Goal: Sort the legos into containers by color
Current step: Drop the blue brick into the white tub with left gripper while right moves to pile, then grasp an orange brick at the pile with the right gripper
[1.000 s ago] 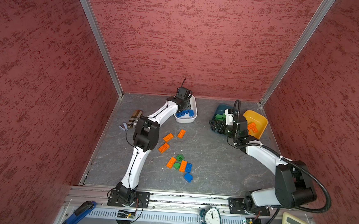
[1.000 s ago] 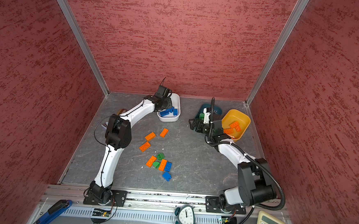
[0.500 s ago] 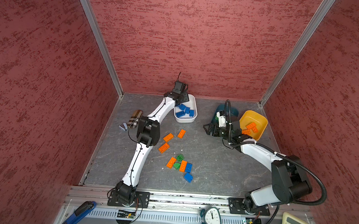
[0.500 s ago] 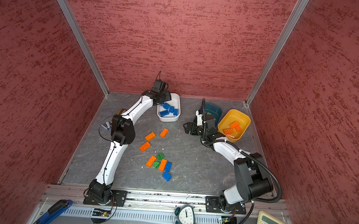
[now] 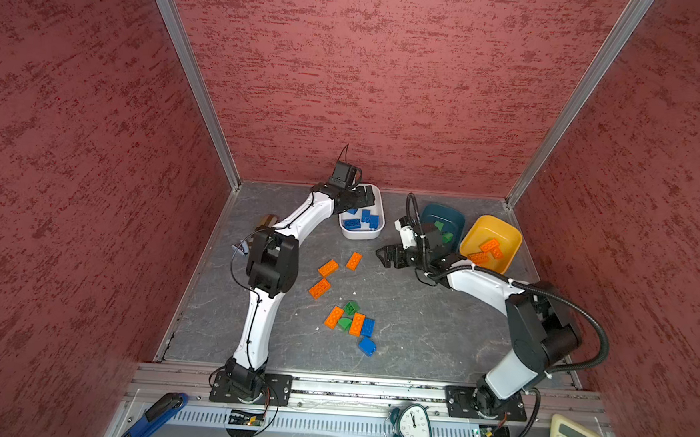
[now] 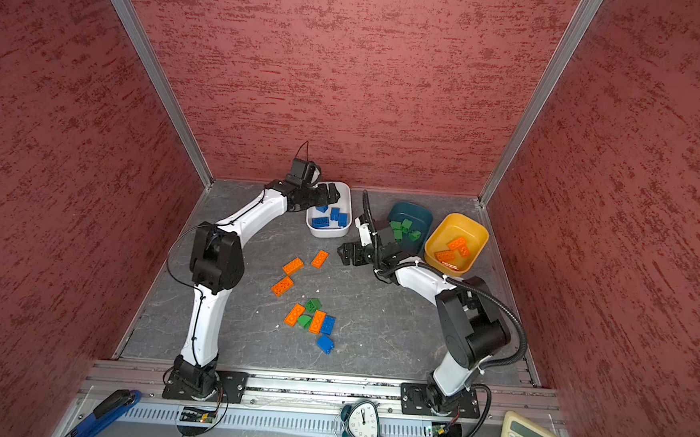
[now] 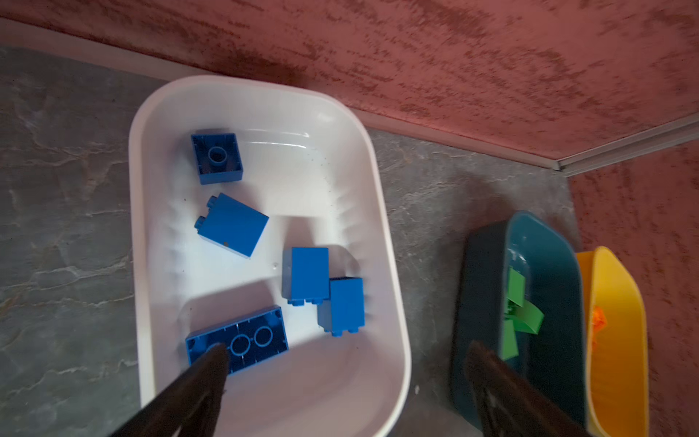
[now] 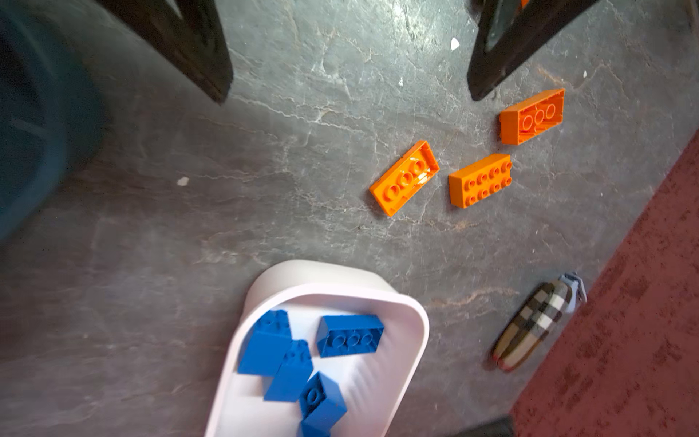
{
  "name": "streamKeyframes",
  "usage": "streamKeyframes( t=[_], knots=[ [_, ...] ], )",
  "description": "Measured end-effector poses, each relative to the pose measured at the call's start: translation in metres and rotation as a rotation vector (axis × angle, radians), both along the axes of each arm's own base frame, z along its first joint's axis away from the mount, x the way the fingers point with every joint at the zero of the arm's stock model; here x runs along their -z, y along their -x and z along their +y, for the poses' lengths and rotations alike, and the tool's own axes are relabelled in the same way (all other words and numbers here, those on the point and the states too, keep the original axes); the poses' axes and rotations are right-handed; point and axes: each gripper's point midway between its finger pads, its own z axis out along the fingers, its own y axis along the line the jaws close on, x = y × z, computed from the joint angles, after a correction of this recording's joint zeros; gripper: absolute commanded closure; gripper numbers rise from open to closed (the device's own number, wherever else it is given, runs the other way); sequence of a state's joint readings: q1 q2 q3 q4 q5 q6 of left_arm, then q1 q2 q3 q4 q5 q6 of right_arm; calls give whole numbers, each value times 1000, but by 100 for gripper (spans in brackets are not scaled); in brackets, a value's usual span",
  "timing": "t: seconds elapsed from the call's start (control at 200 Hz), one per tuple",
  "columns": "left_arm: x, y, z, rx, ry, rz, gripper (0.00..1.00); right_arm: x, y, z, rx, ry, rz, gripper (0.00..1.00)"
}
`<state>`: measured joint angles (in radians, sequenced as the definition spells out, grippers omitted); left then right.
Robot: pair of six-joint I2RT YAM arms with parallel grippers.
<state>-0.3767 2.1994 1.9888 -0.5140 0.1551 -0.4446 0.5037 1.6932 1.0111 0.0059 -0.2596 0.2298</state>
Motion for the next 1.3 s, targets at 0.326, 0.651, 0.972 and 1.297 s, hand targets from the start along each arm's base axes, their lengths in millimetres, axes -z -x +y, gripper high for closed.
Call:
streamKeyframes(
  t=[0.326, 0.651, 0.972, 1.297],
  knots=[
    [-17, 66, 33, -41, 62, 9, 1, 51, 15, 55, -215, 151, 43, 3],
    [26, 135, 112, -282, -3, 135, 1, 83, 5, 83, -342, 279, -6, 2],
    [64, 179, 165, -446, -54, 241, 1, 90, -32, 93, -387, 398, -130, 5],
    [68, 186, 173, -474, -70, 250, 1, 91, -29, 100, -464, 408, -138, 38]
  ],
)
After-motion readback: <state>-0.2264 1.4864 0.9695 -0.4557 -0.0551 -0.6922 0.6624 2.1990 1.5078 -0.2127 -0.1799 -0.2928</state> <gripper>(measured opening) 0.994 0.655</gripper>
